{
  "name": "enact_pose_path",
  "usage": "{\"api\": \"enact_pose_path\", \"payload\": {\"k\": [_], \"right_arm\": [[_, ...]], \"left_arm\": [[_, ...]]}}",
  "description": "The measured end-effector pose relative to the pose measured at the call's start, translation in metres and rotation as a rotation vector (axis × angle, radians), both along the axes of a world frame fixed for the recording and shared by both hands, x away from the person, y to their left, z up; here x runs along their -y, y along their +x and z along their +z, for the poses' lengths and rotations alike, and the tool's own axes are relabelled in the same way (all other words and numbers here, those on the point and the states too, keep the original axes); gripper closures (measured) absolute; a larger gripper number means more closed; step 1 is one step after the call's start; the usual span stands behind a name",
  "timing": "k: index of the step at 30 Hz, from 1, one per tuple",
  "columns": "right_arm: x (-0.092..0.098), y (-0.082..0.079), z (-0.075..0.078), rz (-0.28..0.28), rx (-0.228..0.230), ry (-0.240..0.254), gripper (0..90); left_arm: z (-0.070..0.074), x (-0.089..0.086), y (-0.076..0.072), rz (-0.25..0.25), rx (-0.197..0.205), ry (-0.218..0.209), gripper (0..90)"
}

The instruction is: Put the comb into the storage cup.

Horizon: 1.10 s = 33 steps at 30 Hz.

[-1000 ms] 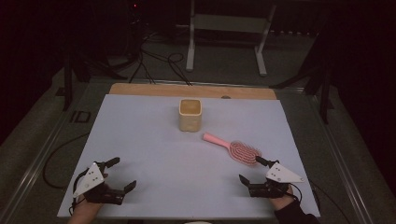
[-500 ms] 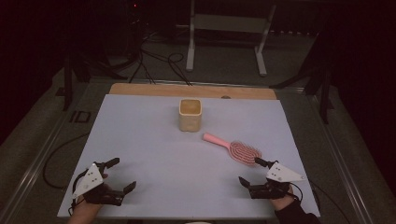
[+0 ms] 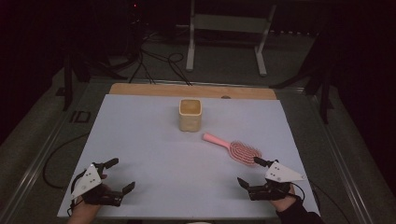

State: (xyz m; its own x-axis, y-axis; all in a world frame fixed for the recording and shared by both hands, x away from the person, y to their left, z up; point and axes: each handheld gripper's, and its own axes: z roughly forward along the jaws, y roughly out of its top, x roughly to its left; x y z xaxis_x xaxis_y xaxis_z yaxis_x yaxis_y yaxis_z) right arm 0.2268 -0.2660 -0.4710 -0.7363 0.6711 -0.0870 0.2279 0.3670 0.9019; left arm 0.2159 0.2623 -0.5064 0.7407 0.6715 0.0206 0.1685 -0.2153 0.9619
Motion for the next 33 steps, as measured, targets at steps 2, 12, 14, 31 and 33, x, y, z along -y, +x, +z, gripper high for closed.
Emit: {"api": "enact_pose_path", "payload": {"k": [2, 12, 14, 31, 33], "right_arm": [[-0.002, -0.001, 0.005, 0.002, 0.0, -0.004, 8.7], [-0.01, 0.001, 0.037, 0.02, 0.039, -0.005, 8.4], [-0.01, 0.003, 0.046, 0.024, 0.052, -0.005, 8.4], [-0.021, 0.031, 0.09, 0.002, 0.129, -0.017, 8.5], [-0.023, 0.035, 0.092, -0.002, 0.127, -0.021, 8.6]], "left_arm": [[0.0, 0.0, 0.0, 0.0, 0.0, -0.001, 0.0], [0.0, 0.001, 0.0, -0.005, -0.001, -0.004, 0.0], [0.0, 0.001, 0.0, -0.006, -0.001, -0.002, 0.0], [0.0, 0.002, 0.0, -0.01, -0.003, -0.001, 0.0], [-0.001, 0.001, 0.0, -0.009, -0.006, -0.002, 0.0]]}}
